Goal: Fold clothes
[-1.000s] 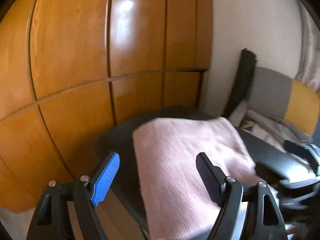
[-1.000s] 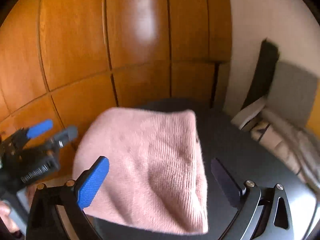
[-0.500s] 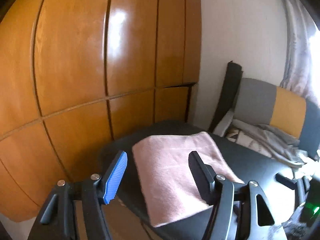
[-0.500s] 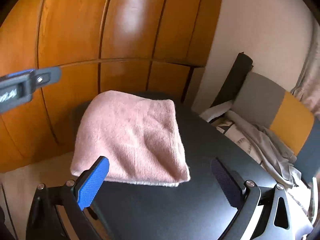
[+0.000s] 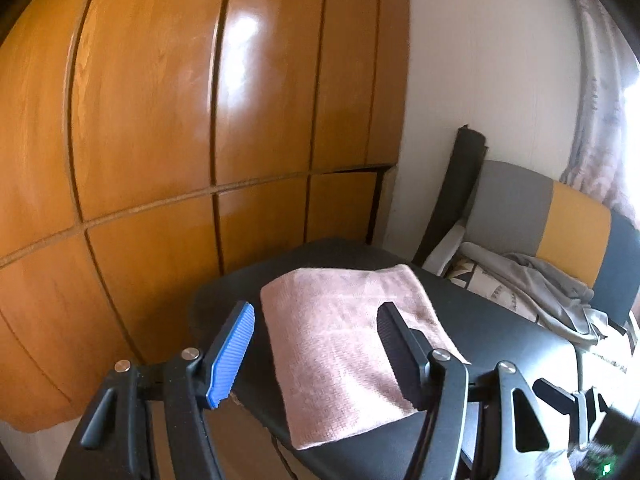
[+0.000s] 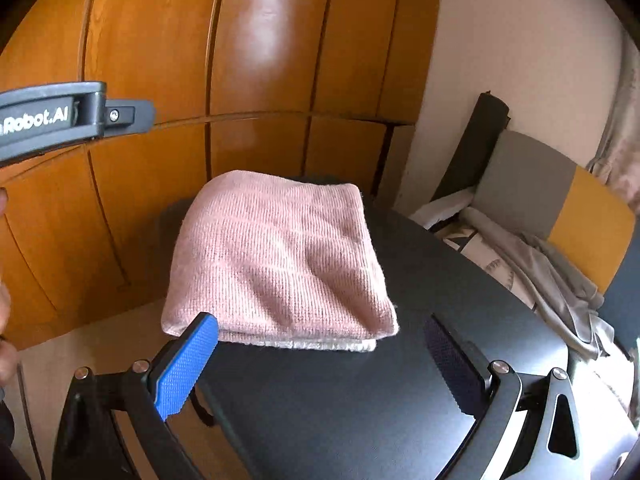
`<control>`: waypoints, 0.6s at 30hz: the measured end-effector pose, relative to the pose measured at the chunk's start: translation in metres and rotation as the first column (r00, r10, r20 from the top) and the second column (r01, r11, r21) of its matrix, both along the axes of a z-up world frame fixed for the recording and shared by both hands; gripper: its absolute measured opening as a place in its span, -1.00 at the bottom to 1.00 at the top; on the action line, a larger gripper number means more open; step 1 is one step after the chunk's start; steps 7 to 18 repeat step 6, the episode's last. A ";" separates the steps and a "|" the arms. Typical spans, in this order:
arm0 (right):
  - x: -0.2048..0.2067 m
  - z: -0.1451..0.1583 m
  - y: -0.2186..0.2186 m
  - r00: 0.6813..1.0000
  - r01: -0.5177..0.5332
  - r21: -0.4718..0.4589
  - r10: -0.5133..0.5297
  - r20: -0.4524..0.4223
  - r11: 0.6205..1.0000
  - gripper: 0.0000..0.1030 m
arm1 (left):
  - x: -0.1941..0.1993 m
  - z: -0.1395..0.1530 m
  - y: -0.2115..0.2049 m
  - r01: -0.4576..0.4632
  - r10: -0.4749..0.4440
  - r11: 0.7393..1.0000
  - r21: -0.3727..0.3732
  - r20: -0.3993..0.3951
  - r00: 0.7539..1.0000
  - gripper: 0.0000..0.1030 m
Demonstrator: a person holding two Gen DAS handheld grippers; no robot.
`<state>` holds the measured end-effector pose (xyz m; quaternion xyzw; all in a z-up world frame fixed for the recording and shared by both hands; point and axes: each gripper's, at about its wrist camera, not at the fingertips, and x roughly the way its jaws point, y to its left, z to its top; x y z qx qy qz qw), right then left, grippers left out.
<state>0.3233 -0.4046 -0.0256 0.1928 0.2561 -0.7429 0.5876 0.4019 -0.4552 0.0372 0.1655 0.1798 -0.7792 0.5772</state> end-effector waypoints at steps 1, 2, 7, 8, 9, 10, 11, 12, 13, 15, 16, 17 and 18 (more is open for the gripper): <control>0.002 0.000 0.000 1.000 -0.004 0.000 0.004 -0.002 1.000 1.00 | 0.001 -0.001 0.000 -0.002 0.002 1.000 -0.006 -0.001 1.000 0.22; 0.004 -0.001 -0.001 1.000 -0.008 0.001 0.008 -0.004 1.000 1.00 | 0.001 -0.001 0.001 -0.007 0.007 1.000 -0.011 0.001 1.000 0.18; 0.011 -0.002 0.000 1.000 -0.022 0.008 0.022 -0.023 1.000 1.00 | 0.001 -0.003 0.002 -0.014 0.014 1.000 -0.012 0.003 1.000 0.16; 0.011 -0.002 0.000 1.000 -0.022 0.008 0.022 -0.023 1.000 1.00 | 0.001 -0.003 0.002 -0.014 0.014 1.000 -0.012 0.003 1.000 0.16; 0.011 -0.002 0.000 1.000 -0.022 0.008 0.022 -0.023 1.000 1.00 | 0.001 -0.003 0.002 -0.014 0.014 1.000 -0.012 0.003 1.000 0.16; 0.011 -0.002 0.000 1.000 -0.022 0.008 0.022 -0.023 1.000 1.00 | 0.001 -0.003 0.002 -0.014 0.014 1.000 -0.012 0.003 1.000 0.16; 0.011 -0.002 0.000 1.000 -0.022 0.008 0.022 -0.023 1.000 1.00 | 0.001 -0.003 0.002 -0.014 0.014 1.000 -0.012 0.003 1.000 0.16; 0.011 -0.002 0.000 1.000 -0.022 0.008 0.022 -0.023 1.000 1.00 | 0.001 -0.003 0.002 -0.014 0.014 1.000 -0.012 0.003 1.000 0.16; 0.011 -0.002 0.000 1.000 -0.022 0.008 0.022 -0.023 1.000 1.00 | 0.001 -0.003 0.002 -0.014 0.014 1.000 -0.012 0.003 1.000 0.16; 0.011 -0.002 0.000 1.000 -0.022 0.008 0.022 -0.023 1.000 1.00 | 0.001 -0.003 0.002 -0.014 0.014 1.000 -0.012 0.003 1.000 0.16; 0.011 -0.002 0.000 1.000 -0.022 0.008 0.022 -0.023 1.000 1.00 | 0.001 -0.003 0.002 -0.014 0.014 1.000 -0.012 0.003 1.000 0.16; 0.011 -0.002 0.000 1.000 -0.022 0.008 0.022 -0.023 1.000 1.00 | 0.001 -0.003 0.002 -0.014 0.014 1.000 -0.012 0.003 1.000 0.16; 0.011 -0.002 0.000 1.000 -0.022 0.008 0.022 -0.023 1.000 1.00 | 0.001 -0.003 0.002 -0.014 0.014 1.000 -0.012 0.003 1.000 0.16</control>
